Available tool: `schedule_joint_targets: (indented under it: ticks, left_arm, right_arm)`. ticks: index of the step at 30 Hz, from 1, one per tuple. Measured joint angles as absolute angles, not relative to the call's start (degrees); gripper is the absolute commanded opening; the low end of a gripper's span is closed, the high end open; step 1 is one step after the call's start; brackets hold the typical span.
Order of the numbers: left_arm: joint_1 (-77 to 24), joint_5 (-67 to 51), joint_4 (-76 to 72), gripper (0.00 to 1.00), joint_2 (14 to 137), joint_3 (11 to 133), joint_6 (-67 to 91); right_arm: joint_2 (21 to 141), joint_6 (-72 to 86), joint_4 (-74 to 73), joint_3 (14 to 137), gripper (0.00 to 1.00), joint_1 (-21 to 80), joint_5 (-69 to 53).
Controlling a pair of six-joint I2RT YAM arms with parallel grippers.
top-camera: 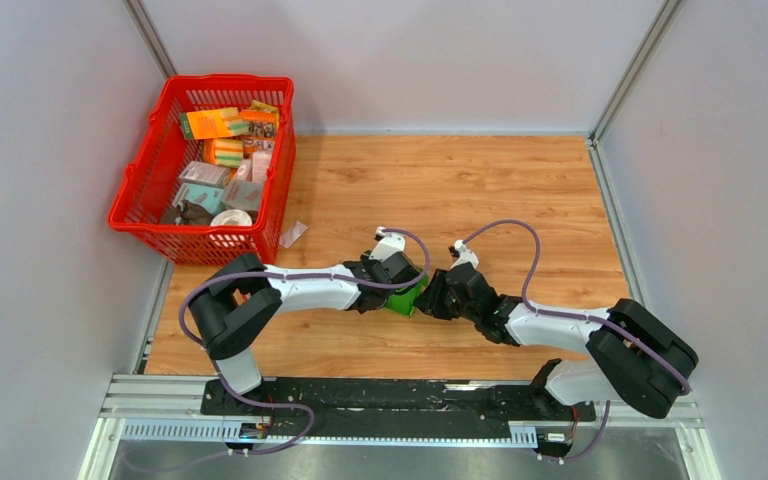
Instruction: Fold the paper box
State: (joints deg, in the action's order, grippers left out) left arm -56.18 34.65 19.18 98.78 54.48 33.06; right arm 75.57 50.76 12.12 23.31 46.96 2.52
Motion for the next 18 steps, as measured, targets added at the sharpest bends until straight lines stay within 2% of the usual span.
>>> schedule_joint_targets:
  ticks: [7, 18]
  left_arm:
    - [-58.94, 41.47, 19.81, 0.00, 101.73, 55.83, 32.58]
    - [-59.88, 43.86, 18.63, 0.00, 104.38, 57.08, 29.45]
  right_arm:
    - [75.57, 50.76, 12.27, 23.31, 0.24, 46.96, 2.52]
    - [74.83, 50.78, 11.86, 23.31, 0.24, 46.96, 2.74]
